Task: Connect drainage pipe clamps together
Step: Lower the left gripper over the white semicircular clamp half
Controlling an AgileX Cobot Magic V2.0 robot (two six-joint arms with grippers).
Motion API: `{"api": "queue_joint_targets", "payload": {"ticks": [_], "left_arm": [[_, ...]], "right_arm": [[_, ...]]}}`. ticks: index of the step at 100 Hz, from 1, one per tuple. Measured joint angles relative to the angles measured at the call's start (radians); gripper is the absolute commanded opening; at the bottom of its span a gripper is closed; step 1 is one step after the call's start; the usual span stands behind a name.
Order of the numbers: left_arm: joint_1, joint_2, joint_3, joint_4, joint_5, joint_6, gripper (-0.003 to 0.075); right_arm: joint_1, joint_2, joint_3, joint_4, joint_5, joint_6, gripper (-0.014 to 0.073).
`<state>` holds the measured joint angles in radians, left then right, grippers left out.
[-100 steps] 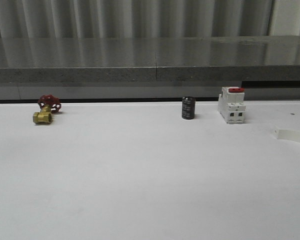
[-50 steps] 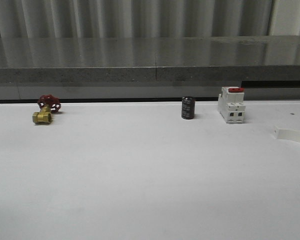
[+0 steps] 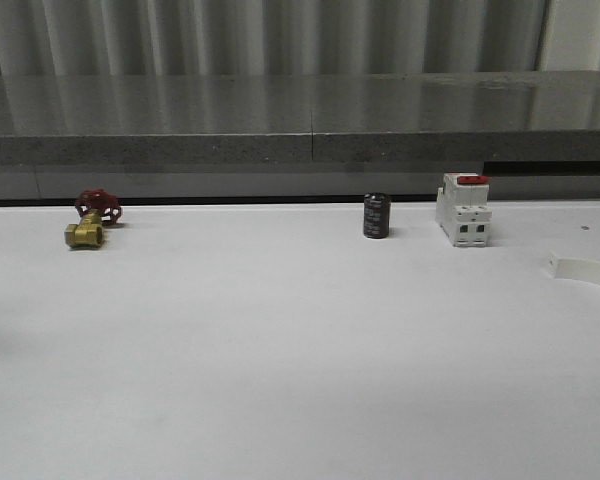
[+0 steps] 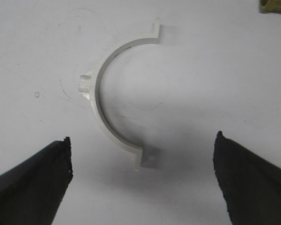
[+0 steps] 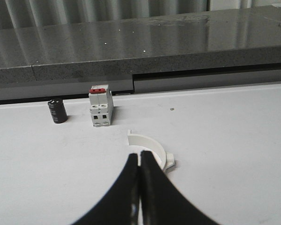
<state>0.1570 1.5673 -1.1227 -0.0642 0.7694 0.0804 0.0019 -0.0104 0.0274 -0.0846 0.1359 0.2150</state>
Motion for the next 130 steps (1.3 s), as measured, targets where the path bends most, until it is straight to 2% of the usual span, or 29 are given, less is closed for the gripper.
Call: {"api": "queue_joint_targets", "payload": {"ticks": [37,78,130], "left_arm": [[0.09,0.204,-0.061,0.002,-0.074,0.07,0.0596],[0.092,0.33,-0.154,0.002,-0.111,0.133,0.0596],[0.092,0.395,-0.158,0.004,-0.156,0.168,0.0596]], "right_arm": [[0.0,0.0,0.0,0.0,0.0,0.0,-0.0067],[0.0,0.0,0.0,0.0,0.0,0.0,-0.0067],[0.0,0.0,0.0,0.0,0.0,0.0,-0.0067]]}}
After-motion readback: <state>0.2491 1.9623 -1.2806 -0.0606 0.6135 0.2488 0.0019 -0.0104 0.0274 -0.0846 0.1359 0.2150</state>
